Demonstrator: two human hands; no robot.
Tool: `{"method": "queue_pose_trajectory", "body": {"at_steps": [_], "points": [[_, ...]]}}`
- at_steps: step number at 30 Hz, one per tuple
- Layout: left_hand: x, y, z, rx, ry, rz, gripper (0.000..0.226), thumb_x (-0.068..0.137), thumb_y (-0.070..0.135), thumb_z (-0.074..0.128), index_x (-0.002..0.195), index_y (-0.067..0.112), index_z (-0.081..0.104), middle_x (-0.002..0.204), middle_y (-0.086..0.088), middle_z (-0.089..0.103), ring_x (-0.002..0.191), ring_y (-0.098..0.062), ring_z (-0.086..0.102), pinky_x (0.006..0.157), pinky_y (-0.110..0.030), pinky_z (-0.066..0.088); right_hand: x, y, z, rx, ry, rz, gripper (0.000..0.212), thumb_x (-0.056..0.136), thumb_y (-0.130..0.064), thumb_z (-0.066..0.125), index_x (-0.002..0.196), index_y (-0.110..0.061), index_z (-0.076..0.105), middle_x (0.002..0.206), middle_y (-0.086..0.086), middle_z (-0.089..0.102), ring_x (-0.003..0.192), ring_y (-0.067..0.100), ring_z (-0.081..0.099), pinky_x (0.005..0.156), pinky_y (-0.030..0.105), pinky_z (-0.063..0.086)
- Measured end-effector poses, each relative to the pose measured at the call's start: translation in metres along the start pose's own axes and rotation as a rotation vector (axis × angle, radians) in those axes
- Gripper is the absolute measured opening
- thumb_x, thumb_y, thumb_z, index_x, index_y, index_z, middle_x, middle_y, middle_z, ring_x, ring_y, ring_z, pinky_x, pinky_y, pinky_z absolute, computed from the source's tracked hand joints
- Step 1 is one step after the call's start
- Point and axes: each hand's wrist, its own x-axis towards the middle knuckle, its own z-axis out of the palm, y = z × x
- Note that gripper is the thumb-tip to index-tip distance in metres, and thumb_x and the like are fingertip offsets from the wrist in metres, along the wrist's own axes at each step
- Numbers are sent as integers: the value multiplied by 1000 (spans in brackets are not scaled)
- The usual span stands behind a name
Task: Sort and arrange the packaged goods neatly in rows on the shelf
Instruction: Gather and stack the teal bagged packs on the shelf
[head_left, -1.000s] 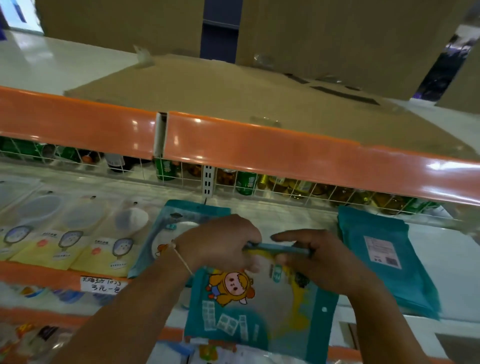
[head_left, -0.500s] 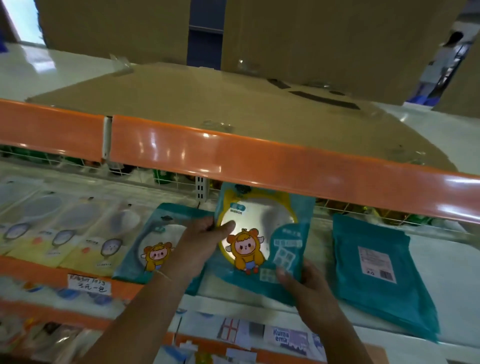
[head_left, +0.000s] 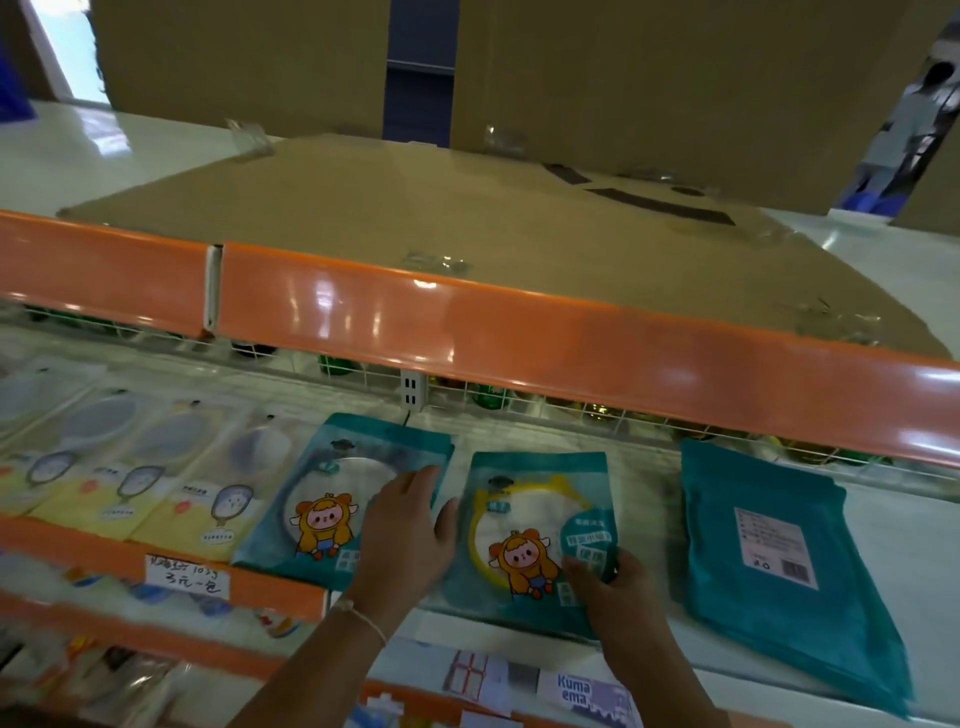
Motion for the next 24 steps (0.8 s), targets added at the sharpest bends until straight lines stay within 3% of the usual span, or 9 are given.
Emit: {"method": "queue_pose_trajectory", "body": {"at_steps": [3,5,7,9,11,13,17,24], "points": [[3,-22,0,41,-63,65,44,87,38,43,110,8,63,99,-10,65,87,-30,62,75,-41,55,-1,2,10,-134,15,5,17,88,-20,70,99,-11,63,88,7,71,79,22,70,72,42,60],[4,-40,-1,109,-116,130,43,88,39,42,108,10,65,103,-8,66,97,-31,62,89,-46,52,-3,2,15,-273,54,-9,17,88,-24,69,98,-14,60,88,3,69,78,18,68,65,33,58],[3,-55,-2,179,-191,143,46,90,43,39,112,13,66,113,-7,66,114,-33,58,103,-52,42,-5,4,17,-471,92,-53,16,89,-29,65,98,-18,57,85,-1,65,74,13,64,58,25,51],[2,-66,-3,221,-239,147,50,92,46,35,117,15,65,124,-6,63,125,-32,52,110,-53,33,-6,9,19,-665,152,-128,20,89,-36,59,95,-17,58,81,1,63,71,14,62,58,27,51],[0,-70,-4,236,-276,149,51,93,47,33,118,16,65,128,-6,61,128,-31,49,112,-53,30,-7,13,22,-786,197,-160,25,88,-42,55,93,-18,58,80,2,58,73,19,60,67,33,56],[-1,-71,-4,233,-303,147,50,92,47,33,118,17,64,130,-6,60,128,-31,49,111,-54,31,-13,13,27,-847,214,-141,31,86,-45,56,105,-20,57,91,5,56,86,24,57,78,34,54],[-2,-71,-1,228,-354,125,53,93,46,30,124,16,61,136,-9,55,132,-32,46,110,-54,32,-20,10,36,-1045,203,-171,60,88,-55,54,142,-36,39,141,6,40,126,29,40,99,36,41],[-3,-70,-1,190,-361,125,67,90,48,12,139,18,47,151,-8,38,144,-29,24,118,-46,7,-29,10,55,-1089,163,-200,56,89,-63,47,139,-38,46,150,2,32,127,28,37,104,33,37]]}}
